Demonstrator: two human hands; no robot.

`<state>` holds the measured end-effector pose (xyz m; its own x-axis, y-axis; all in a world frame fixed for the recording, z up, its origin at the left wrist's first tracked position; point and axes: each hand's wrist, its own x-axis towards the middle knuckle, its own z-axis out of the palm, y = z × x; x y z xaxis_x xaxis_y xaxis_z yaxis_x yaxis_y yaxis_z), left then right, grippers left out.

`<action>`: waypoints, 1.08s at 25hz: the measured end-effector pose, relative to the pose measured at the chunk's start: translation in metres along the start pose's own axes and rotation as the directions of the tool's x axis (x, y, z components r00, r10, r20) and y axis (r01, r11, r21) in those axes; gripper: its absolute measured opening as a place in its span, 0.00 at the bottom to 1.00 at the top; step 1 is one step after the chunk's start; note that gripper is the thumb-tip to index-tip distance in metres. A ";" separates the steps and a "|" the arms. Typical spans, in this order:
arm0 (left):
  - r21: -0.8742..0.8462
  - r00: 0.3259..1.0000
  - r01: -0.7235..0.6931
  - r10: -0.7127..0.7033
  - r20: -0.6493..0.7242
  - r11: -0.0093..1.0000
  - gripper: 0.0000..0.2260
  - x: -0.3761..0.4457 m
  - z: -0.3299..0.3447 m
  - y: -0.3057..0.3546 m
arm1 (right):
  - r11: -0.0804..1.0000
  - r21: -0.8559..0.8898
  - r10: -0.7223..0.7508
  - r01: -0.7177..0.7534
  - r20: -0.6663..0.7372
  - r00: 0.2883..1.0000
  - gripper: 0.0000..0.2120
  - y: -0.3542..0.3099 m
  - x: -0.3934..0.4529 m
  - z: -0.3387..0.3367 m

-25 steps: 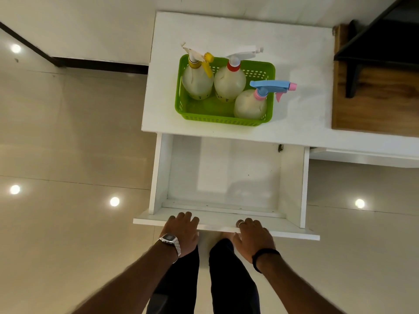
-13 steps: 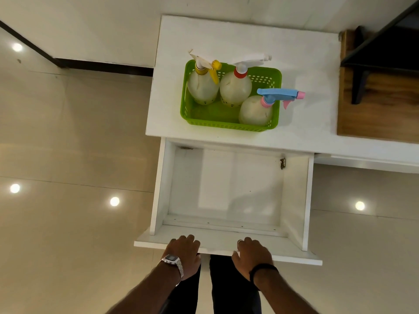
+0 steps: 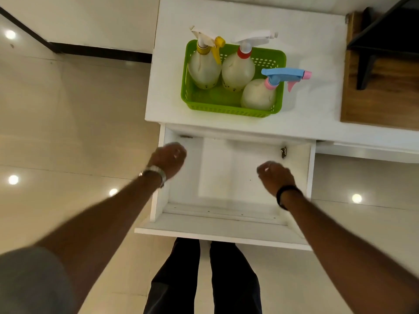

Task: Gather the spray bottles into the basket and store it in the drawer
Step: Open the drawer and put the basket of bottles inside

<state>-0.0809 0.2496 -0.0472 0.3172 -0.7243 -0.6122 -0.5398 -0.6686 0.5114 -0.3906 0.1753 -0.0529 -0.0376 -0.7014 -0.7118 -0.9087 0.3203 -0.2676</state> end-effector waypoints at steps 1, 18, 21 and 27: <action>-0.131 0.996 -0.013 0.001 -0.091 0.991 0.15 0.018 -0.016 0.011 | 0.992 0.129 0.004 0.005 -0.071 0.997 0.15 -0.014 0.017 -0.017; -0.241 0.938 -0.052 -0.036 -0.345 0.969 0.15 0.070 -0.026 0.089 | 0.787 0.606 0.112 0.111 -0.318 0.942 0.19 -0.089 0.074 -0.053; -0.287 0.931 -0.078 -0.033 -0.364 0.955 0.18 0.041 -0.010 0.069 | 0.807 0.578 0.102 0.118 -0.333 0.937 0.18 -0.071 0.049 -0.034; -0.336 0.926 -0.070 -0.064 -0.371 0.939 0.25 -0.029 0.029 0.018 | 0.765 0.639 0.158 0.085 -0.314 0.936 0.15 -0.021 -0.011 0.028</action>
<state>-0.1228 0.2634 -0.0380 0.6176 -0.6908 -0.3760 -0.2676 -0.6341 0.7255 -0.3594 0.1940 -0.0581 -0.3091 -0.8062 -0.5046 -0.4327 0.5917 -0.6802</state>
